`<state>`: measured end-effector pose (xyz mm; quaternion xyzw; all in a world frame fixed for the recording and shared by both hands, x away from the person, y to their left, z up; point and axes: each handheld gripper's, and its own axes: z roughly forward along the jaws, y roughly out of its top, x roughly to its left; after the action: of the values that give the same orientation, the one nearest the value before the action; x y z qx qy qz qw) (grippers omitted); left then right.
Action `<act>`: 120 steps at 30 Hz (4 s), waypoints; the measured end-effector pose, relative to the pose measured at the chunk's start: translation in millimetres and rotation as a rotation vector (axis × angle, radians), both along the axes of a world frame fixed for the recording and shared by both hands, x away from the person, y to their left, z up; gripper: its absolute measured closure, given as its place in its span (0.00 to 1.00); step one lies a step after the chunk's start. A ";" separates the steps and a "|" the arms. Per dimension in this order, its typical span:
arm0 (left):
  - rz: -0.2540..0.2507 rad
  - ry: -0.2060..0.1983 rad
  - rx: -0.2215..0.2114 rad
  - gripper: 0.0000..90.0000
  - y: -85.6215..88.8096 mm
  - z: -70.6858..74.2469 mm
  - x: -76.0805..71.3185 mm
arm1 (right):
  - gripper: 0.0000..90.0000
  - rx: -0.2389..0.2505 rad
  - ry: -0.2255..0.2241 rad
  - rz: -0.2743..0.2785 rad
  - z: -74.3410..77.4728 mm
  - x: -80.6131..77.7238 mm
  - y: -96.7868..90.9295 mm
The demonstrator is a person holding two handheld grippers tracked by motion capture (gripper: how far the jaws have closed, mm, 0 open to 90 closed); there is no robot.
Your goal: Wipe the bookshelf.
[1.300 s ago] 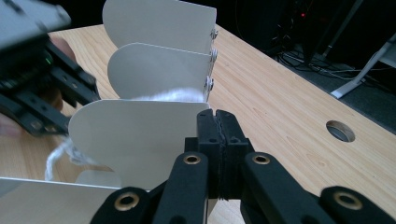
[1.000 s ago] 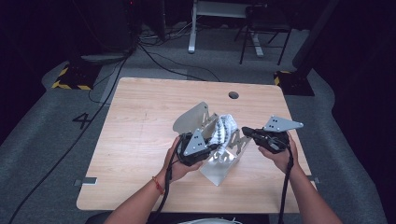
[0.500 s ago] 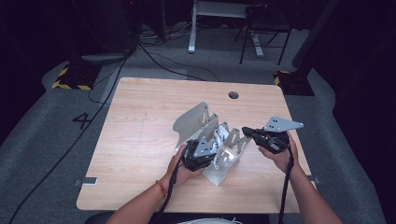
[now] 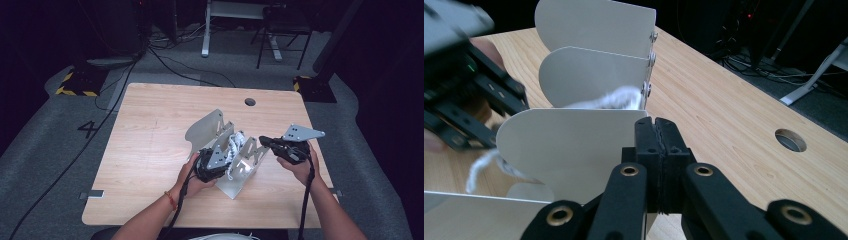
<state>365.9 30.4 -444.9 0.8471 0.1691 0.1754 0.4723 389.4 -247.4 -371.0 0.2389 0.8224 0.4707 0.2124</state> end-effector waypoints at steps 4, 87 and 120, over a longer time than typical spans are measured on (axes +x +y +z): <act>0.004 -0.052 -0.053 0.86 6.8 17.5 -6.6 | 1.00 -0.001 -0.001 -0.001 0.0 -0.2 0.0; 0.032 -0.128 -0.109 0.86 15.6 30.0 -14.4 | 1.00 -0.003 -0.007 -0.001 -0.5 -0.2 0.8; 0.042 0.006 0.080 0.86 2.0 -27.2 8.3 | 1.00 -0.010 -0.014 0.001 -0.4 -0.5 0.6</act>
<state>374.2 32.4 -472.1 0.8621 0.1813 0.1893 0.4336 388.8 -246.8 -371.4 0.2341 0.8234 0.4682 0.2191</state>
